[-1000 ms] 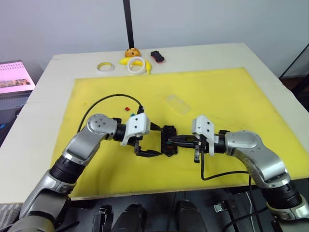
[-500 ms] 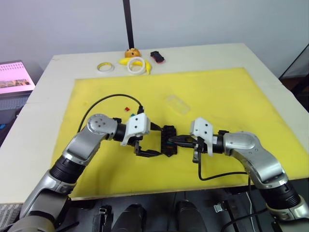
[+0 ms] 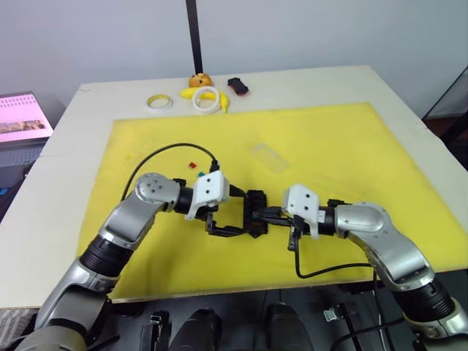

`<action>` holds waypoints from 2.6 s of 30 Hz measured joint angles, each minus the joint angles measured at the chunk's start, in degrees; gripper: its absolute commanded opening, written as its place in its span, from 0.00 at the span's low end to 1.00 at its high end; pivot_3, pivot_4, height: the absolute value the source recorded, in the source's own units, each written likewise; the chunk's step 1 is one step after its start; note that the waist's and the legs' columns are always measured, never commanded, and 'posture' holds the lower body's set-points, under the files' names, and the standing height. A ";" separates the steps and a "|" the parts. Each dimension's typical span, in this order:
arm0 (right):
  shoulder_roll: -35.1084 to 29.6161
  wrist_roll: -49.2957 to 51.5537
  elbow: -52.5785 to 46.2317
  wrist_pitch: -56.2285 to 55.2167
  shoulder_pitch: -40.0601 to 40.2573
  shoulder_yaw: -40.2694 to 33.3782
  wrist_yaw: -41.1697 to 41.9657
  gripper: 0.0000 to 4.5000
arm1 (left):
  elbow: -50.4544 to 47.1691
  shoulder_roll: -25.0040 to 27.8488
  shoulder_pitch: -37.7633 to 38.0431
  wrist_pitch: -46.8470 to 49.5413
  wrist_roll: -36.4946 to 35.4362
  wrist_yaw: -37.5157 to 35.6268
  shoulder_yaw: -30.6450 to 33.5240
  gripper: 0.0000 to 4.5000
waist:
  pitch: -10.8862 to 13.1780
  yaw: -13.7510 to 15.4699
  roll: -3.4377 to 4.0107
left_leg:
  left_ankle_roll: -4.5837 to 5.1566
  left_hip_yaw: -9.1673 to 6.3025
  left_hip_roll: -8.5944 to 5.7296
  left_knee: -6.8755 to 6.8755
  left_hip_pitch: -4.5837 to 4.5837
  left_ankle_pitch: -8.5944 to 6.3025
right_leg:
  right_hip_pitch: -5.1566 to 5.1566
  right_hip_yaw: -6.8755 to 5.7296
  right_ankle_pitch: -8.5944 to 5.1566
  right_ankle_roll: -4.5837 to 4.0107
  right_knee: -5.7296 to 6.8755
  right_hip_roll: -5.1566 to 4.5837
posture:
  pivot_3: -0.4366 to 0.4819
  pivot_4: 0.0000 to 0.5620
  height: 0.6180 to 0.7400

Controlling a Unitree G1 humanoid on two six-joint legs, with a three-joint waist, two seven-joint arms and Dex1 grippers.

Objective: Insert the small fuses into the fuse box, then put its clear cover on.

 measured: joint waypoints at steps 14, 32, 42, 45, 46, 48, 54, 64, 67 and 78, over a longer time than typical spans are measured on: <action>-2.48 -1.49 0.06 -1.01 -0.53 0.55 1.05 0.01 | 2.13 -0.82 -0.88 -1.97 0.62 0.01 0.00 1.00 | -0.01 0.26 -0.01 | 0.00 -0.02 -0.02 0.03 0.01 0.00 | 0.05 -0.02 0.00 0.00 -0.01 -0.01 | 0.48 0.27 1.00; -12.61 22.94 -6.51 25.50 8.83 -34.54 0.74 0.51 | -3.72 10.93 13.91 8.15 -11.77 2.92 21.36 1.00 | 0.01 0.93 0.02 | 0.05 -0.03 0.00 -0.01 -0.03 -0.03 | 0.00 0.00 0.00 0.00 -0.03 -0.01 | 0.48 0.27 1.00; -17.30 18.59 6.00 21.27 23.37 -54.80 3.81 0.99 | 4.17 20.98 28.62 22.18 -19.49 7.99 46.44 1.00 | 0.03 1.42 0.04 | 0.06 0.05 0.00 -0.01 0.07 -0.03 | 0.11 0.01 0.00 0.00 -0.03 -0.03 | 0.48 0.27 1.00; -17.07 18.88 5.30 20.91 23.18 -55.11 2.90 0.99 | 4.59 21.00 28.06 28.34 -22.62 9.43 47.45 1.00 | 0.03 1.34 0.05 | 0.05 0.03 0.02 -0.01 0.08 -0.04 | 0.12 0.01 0.00 0.00 -0.02 -0.03 | 0.48 0.27 1.00; -16.93 19.31 4.51 21.11 22.92 -54.74 2.50 0.99 | 4.58 20.87 27.53 30.06 -23.54 9.91 47.28 1.00 | 0.03 1.30 0.05 | 0.05 0.04 0.04 -0.02 0.08 -0.04 | 0.11 0.01 0.00 0.00 -0.02 -0.02 | 0.48 0.27 1.00; -16.31 20.91 2.30 22.41 21.37 -53.21 1.22 0.99 | 4.79 20.19 24.59 35.18 -26.15 11.32 46.94 1.00 | 0.03 1.26 0.04 | 0.05 0.03 0.05 0.00 0.07 -0.04 | 0.11 0.01 0.00 0.00 -0.02 -0.02 | 0.48 0.27 1.00; -11.36 32.74 -6.13 31.35 7.13 -43.69 -7.88 0.99 | 11.52 14.68 7.29 56.55 -34.86 20.73 46.51 1.00 | 0.03 1.24 0.04 | 0.07 0.01 0.04 0.01 0.06 -0.05 | 0.10 0.00 0.00 0.00 -0.01 -0.03 | 0.48 0.27 1.00; -6.69 38.97 -10.52 34.98 -8.48 -26.35 -15.19 0.99 | 22.28 -0.83 -5.47 72.55 -37.24 41.65 58.13 1.00 | 0.10 0.61 -0.24 | 0.04 0.03 0.03 0.04 -0.02 -0.04 | -0.08 0.00 0.01 0.00 0.07 -0.03 | 0.48 0.27 1.00; -6.36 35.99 -9.00 33.20 -11.15 -21.37 -15.81 0.99 | 22.53 -1.85 -4.68 74.19 -37.62 45.23 59.39 1.00 | 0.09 0.15 -0.25 | 0.04 -0.01 0.00 0.03 -0.04 -0.04 | -0.10 0.00 0.01 0.00 0.09 -0.05 | 0.48 0.27 1.00; -3.74 29.19 -6.61 29.59 -14.07 -11.43 -14.98 0.99 | 25.97 -4.71 -2.65 74.25 -43.59 49.99 59.45 1.00 | 0.09 0.00 -0.26 | 0.03 0.00 0.00 0.05 -0.05 -0.04 | -0.11 0.01 0.01 0.00 0.10 -0.05 | 0.48 0.27 1.00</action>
